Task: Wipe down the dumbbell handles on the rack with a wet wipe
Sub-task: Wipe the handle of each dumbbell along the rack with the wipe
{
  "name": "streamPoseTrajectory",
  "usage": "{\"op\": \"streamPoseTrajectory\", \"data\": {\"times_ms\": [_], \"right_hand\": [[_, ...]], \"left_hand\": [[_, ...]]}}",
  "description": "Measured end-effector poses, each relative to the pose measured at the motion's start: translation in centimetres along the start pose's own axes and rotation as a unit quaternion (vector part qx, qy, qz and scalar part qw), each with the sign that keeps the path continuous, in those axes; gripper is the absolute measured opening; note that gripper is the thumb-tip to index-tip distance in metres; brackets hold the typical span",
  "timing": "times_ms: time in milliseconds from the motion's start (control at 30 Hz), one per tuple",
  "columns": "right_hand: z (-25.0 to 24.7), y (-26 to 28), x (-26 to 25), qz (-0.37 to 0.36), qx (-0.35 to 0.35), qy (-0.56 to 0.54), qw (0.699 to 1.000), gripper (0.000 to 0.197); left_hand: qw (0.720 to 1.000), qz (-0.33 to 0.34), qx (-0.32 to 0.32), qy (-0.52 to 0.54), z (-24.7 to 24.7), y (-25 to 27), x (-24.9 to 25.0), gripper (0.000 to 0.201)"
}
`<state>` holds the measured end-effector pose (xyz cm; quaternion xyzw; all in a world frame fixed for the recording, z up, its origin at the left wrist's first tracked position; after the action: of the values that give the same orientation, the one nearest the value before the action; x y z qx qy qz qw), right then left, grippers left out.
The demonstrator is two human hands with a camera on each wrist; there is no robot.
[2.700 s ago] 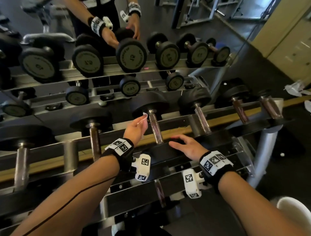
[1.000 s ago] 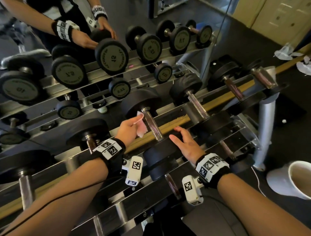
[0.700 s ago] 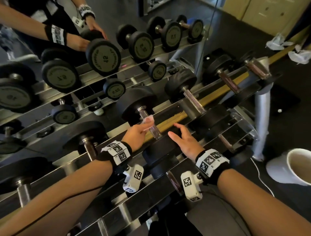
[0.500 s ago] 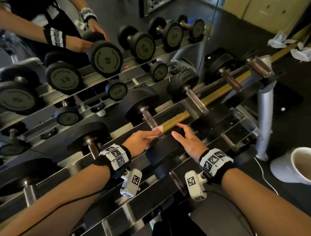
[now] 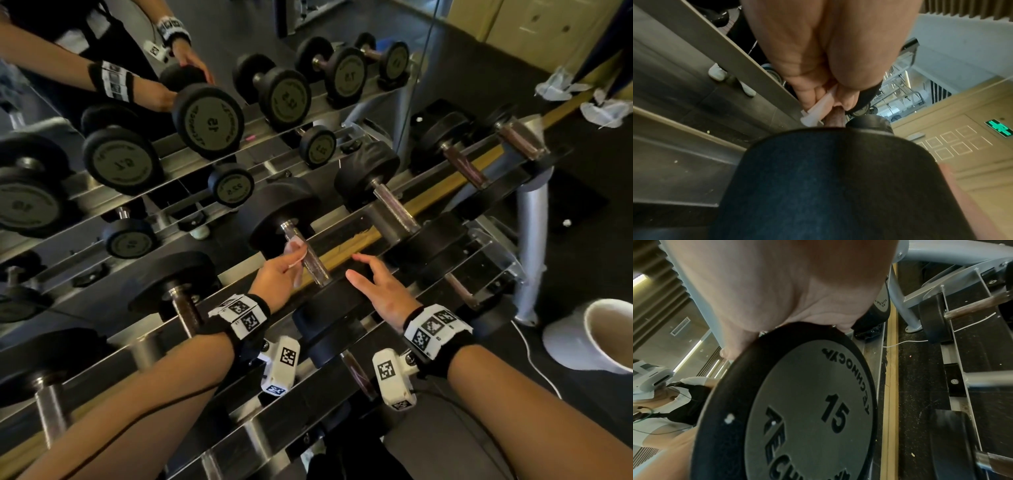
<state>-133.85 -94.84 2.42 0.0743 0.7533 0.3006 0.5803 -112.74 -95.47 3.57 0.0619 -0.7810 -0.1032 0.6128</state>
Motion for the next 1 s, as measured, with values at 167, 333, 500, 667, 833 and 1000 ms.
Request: {"op": "streamPoseTrajectory", "data": {"times_ms": [167,333,500,667,833,1000], "right_hand": [[-0.1,-0.1,0.0,0.0,-0.001,0.012,1.0,0.055],[-0.1,-0.1,-0.2,0.001,-0.005,0.031,1.0,0.055],[-0.2,0.0,-0.1,-0.001,-0.012,0.026,1.0,0.055],[-0.2,0.0,-0.1,-0.001,-0.014,0.014,1.0,0.067],[-0.2,0.0,-0.1,-0.003,-0.017,0.018,1.0,0.069],[-0.3,-0.1,0.0,-0.005,-0.012,0.032,0.999,0.051]], "left_hand": [[0.978,0.016,-0.132,-0.159,1.8,1.9,0.0,0.037],[0.994,-0.053,-0.046,0.082,-0.5,3.6,0.9,0.032],[0.942,-0.134,0.179,0.251,-3.0,2.7,0.1,0.037],[0.917,-0.173,0.188,0.305,-1.1,0.3,-0.4,0.039],[0.908,-0.167,0.162,0.349,0.4,-0.4,-0.9,0.037],[0.907,-0.152,0.13,0.369,0.1,0.8,-1.2,0.031]]}}
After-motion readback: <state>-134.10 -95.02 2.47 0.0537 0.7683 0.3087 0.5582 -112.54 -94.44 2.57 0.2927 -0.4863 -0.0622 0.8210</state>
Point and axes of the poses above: each hand's wrist, its own y-axis away from the middle knuckle, its own z-axis out of the palm, x = y × z, the point moved 5 cm from there along -y, towards the middle knuckle, and after that the axes turned 10 degrees about z, right-handed, at the moved point
